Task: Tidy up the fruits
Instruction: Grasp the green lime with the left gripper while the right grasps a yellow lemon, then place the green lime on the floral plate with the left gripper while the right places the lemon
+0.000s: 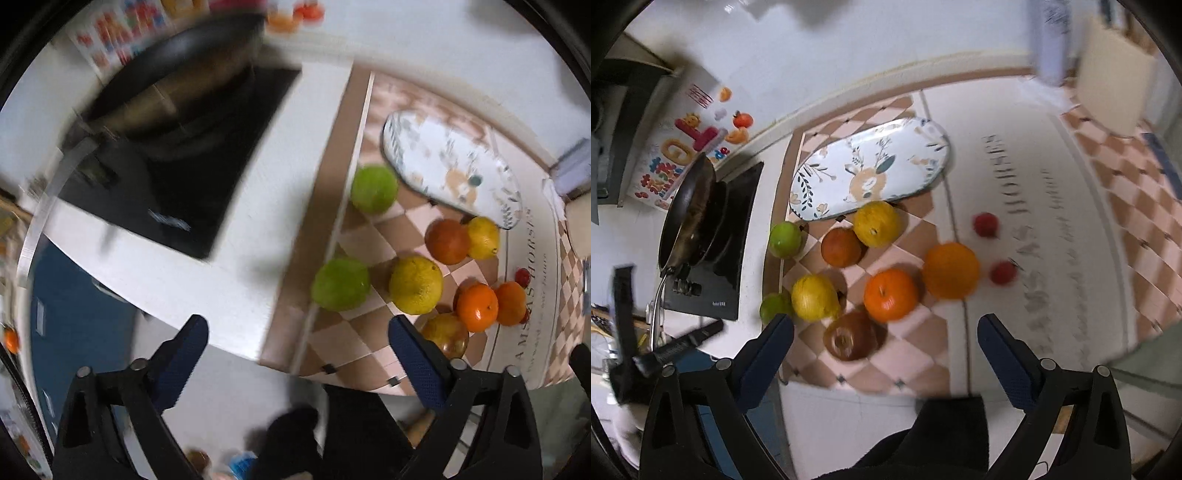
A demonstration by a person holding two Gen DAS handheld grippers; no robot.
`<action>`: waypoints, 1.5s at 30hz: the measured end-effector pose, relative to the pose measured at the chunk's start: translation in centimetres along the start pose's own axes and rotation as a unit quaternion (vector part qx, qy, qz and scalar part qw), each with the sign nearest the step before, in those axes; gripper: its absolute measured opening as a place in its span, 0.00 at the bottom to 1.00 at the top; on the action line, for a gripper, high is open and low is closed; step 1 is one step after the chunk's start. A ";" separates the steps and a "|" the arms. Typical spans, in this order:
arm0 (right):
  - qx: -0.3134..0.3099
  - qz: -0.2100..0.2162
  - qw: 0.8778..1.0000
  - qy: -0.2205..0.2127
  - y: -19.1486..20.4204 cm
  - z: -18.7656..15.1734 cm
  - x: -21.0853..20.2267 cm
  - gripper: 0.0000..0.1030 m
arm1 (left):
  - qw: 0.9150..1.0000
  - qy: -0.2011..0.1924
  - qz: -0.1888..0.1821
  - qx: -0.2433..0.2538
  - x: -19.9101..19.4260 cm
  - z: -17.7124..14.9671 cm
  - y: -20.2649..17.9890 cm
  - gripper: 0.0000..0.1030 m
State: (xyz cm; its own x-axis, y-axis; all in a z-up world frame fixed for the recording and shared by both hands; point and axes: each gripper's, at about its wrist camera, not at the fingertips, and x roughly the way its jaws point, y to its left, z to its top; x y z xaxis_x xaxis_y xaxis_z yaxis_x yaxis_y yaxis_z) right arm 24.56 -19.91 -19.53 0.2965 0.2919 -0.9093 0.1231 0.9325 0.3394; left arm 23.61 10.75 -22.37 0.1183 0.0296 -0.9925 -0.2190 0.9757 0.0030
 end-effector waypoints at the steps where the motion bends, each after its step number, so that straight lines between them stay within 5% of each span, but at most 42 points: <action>1: 0.003 0.004 1.000 0.008 -0.1 1.1 1.2 0.95 | 1.000 0.021 -0.011 -0.011 1.3 0.4 0.1 0.89; 9: 0.020 0.026 0.994 0.103 -0.2 8.8 12.5 0.86 | 0.989 0.110 -0.062 -0.083 7.8 2.8 -0.3 0.82; 14: 0.028 0.035 0.989 0.142 0.1 9.5 16.0 0.80 | 0.983 0.133 -0.071 -0.104 9.7 3.2 -1.0 0.82; 18: 0.037 0.047 0.985 0.161 0.2 9.7 17.6 0.73 | 0.982 0.146 -0.072 -0.101 10.4 2.9 -1.5 0.66; 21: 0.051 0.051 0.983 0.170 -0.1 9.5 18.6 0.71 | 0.985 0.143 -0.054 -0.085 10.4 2.5 -1.8 0.57; 25: 0.062 0.055 0.982 0.169 -0.1 9.6 19.4 0.61 | 0.986 0.139 -0.050 -0.073 10.4 2.2 -2.7 0.57; 33: 0.050 0.054 0.985 0.159 -0.3 8.9 17.3 0.61 | 0.989 0.122 -0.060 -0.060 8.6 2.6 -4.3 0.57; 40: 0.032 0.081 0.991 0.102 0.8 12.2 12.1 0.61 | 0.992 0.047 -0.115 -0.023 0.4 8.9 -8.6 0.57; 45: -0.007 0.042 0.995 0.089 2.1 17.7 13.6 0.61 | 0.992 0.025 -0.125 0.021 1.5 15.8 -12.5 0.57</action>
State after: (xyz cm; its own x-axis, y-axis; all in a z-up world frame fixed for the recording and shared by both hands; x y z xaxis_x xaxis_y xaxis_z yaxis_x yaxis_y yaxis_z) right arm 45.66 -17.71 -26.91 0.1322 0.4004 -0.9067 0.0911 0.9060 0.4134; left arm 41.79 2.03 -22.01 0.1147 -0.2235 -0.9679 -0.1487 0.9595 -0.2392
